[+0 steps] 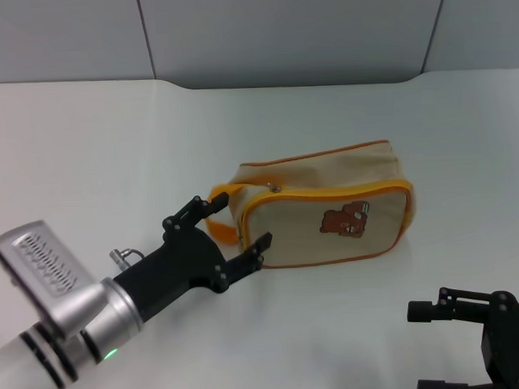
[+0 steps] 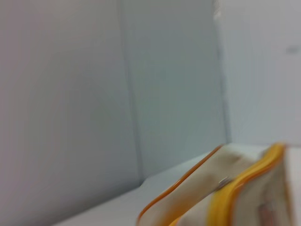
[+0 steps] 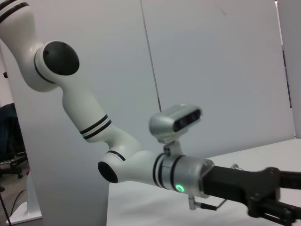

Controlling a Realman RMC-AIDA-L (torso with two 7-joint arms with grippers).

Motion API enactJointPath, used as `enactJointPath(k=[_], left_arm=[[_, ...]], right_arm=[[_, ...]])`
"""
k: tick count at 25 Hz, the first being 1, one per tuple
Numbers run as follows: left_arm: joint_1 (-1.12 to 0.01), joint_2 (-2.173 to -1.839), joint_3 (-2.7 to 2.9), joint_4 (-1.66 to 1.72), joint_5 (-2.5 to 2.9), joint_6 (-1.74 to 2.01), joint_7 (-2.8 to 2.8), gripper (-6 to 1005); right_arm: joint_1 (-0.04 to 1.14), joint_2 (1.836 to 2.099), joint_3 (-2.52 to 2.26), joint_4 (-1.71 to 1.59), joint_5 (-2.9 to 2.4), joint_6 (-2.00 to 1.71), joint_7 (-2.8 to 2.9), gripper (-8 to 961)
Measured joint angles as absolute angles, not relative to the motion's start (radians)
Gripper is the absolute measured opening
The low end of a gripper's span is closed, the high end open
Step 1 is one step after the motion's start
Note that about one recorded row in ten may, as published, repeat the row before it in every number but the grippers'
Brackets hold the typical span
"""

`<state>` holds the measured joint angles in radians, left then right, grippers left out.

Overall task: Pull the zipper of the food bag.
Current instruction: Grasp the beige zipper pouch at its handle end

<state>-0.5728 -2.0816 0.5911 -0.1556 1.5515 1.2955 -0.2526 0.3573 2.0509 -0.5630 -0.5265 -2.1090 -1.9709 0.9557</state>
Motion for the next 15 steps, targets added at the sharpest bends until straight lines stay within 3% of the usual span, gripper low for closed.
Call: enactJointPath(k=[10, 15], left_arm=[[-0.606, -2.082, 0.466, -0.24, 1.575, 1.167, -0.261, 758], [-0.61, -2.081, 0.463, -0.244, 1.61, 1.164, -0.253, 654]], right_arm=[[0.364, 2.051, -0.563, -0.528, -2.106, -1.964, 0.956, 808], [0.367, 2.052, -0.563, -0.526, -2.106, -1.962, 0.956, 808]])
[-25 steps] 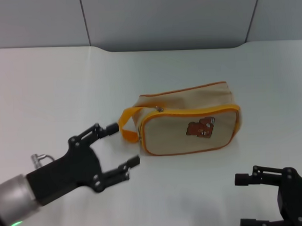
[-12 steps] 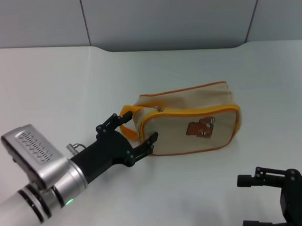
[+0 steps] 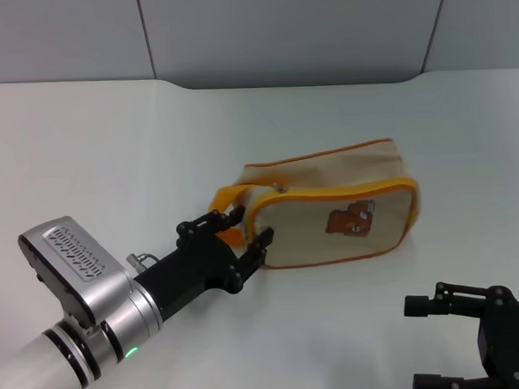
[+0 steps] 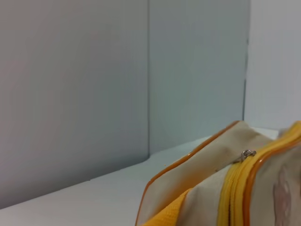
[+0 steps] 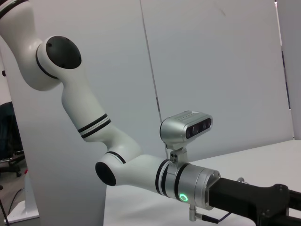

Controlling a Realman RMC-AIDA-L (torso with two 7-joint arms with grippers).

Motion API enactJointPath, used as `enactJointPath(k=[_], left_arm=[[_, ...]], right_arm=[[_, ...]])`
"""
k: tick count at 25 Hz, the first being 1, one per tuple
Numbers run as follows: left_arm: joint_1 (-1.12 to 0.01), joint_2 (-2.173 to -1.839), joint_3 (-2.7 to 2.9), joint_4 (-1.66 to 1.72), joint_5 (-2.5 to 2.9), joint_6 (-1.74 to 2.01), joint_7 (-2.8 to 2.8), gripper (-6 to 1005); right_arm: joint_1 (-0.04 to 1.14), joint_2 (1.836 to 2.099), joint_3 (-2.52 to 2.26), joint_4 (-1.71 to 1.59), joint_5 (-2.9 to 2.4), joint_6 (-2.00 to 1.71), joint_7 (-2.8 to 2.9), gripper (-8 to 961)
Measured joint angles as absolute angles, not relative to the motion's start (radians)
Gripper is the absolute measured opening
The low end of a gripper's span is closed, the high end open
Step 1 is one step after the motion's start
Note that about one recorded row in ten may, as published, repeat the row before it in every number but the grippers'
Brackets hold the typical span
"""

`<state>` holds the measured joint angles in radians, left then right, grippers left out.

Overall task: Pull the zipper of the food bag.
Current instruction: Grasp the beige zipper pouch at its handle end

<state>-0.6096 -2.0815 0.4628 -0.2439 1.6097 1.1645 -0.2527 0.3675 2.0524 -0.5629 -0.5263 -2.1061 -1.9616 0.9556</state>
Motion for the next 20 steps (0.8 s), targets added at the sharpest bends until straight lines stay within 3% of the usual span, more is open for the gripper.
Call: enactJointPath(k=[12, 20], left_arm=[[-0.607, -2.082, 0.449, -0.247, 1.618, 1.178, -0.257, 357], [-0.6, -2.082, 0.448, -0.247, 1.626, 1.23, -0.259, 251]], right_arm=[[0.365, 2.055, -0.548, -0.527, -2.106, -1.96, 0.956, 808], [0.36, 2.055, -0.546, -0.528, -2.106, -1.959, 0.956, 808]])
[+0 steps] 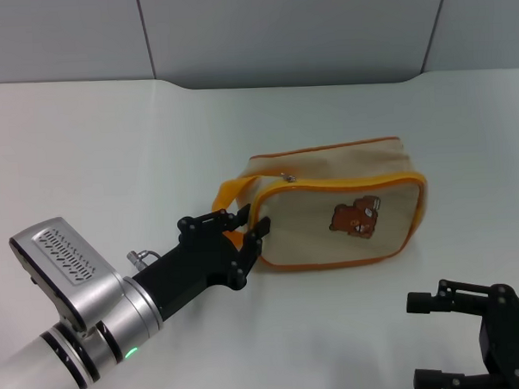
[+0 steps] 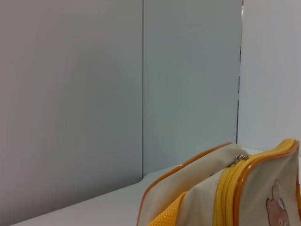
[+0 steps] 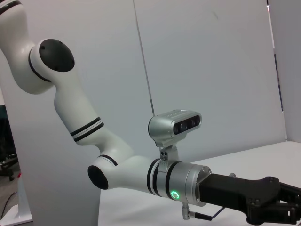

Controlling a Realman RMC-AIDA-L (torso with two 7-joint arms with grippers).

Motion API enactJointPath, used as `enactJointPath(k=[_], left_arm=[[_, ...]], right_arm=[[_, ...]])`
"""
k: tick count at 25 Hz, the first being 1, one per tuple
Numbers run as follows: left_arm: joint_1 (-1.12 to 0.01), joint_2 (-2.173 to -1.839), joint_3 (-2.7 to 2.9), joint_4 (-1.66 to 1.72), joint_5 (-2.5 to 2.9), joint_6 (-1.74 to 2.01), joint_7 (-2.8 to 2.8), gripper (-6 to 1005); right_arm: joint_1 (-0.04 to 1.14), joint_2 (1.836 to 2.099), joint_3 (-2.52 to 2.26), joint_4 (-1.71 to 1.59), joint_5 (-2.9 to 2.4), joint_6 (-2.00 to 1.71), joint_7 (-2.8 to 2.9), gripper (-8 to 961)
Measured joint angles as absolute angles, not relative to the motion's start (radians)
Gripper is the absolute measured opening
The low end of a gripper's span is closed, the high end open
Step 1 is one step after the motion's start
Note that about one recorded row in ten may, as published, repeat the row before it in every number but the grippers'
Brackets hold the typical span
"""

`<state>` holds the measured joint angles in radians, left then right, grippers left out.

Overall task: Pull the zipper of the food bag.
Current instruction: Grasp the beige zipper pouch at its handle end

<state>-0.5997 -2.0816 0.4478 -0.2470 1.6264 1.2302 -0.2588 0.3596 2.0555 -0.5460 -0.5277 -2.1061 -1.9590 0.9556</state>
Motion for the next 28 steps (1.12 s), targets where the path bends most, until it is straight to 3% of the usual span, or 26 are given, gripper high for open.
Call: enactJointPath(k=[10, 17, 22, 28], left_arm=[[-0.593, -2.082, 0.449, -0.231, 1.632, 1.286, -0.257, 193], [-0.58, -2.079, 0.478, -0.1, 1.639, 1.41, -0.254, 188], [-0.576, -2.078, 0.54, 0.084, 1.664, 1.497, -0.25, 184], [-0.576, -2.075, 0.562, 0.224, 1.665, 1.559, -0.288, 74]], right_arm=[[0.359, 2.057, -0.513, -0.527, -2.106, -1.959, 0.956, 808], [0.354, 2.079, -0.288, -0.507, -2.049, -1.96, 0.943, 808], [0.331, 2.082, -0.125, -0.337, -1.842, -1.897, 0.769, 808], [0.344, 2.088, -0.056, -0.043, -1.654, -1.795, 0.271, 808]])
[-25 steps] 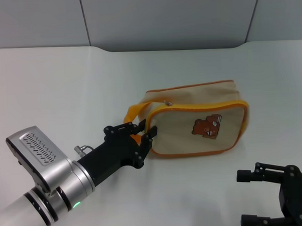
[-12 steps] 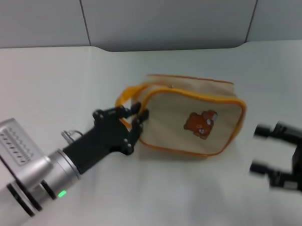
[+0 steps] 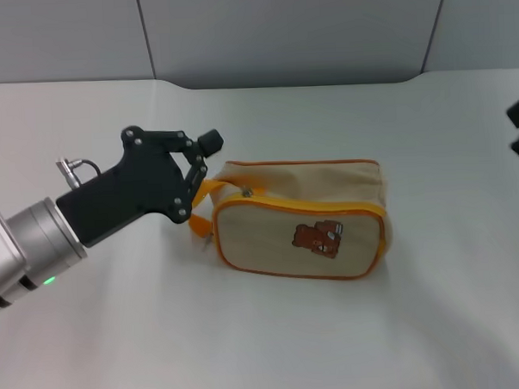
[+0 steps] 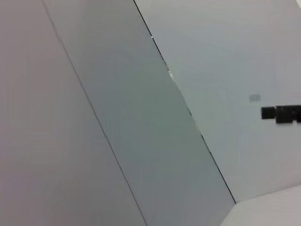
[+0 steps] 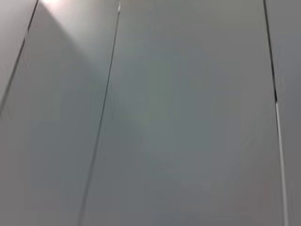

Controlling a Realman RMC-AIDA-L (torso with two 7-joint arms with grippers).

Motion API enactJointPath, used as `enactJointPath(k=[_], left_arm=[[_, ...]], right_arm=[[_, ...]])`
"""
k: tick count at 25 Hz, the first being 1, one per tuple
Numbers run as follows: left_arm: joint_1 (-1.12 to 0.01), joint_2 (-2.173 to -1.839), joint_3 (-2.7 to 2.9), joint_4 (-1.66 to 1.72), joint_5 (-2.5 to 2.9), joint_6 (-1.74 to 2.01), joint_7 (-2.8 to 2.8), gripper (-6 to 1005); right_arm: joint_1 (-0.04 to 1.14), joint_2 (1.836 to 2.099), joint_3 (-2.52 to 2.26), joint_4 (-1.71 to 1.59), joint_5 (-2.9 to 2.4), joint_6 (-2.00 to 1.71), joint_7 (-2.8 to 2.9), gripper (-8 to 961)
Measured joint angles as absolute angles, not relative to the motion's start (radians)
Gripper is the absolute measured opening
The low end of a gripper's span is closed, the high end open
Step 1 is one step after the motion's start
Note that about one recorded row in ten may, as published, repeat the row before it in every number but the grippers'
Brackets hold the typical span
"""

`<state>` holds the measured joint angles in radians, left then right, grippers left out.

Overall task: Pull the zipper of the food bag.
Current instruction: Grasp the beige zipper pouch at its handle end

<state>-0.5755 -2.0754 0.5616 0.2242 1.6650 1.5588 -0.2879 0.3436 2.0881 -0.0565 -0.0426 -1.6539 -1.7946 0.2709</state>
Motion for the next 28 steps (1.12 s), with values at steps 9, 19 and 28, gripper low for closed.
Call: enactJointPath(k=[9, 19, 28], left_arm=[[-0.454, -2.078, 0.549, 0.163, 1.631, 1.555, -0.388, 15], [-0.467, -2.082, 0.553, -0.02, 1.636, 1.366, -0.394, 96], [-0.497, -2.082, 0.546, -0.052, 1.634, 1.305, -0.409, 312]], right_arm=[[0.332, 2.081, -0.082, 0.037, -1.668, -1.836, 0.103, 808], [0.353, 2.072, -0.366, -0.372, -1.927, -1.968, 0.667, 809], [0.355, 2.068, -0.441, -0.441, -2.013, -2.003, 0.723, 809]])
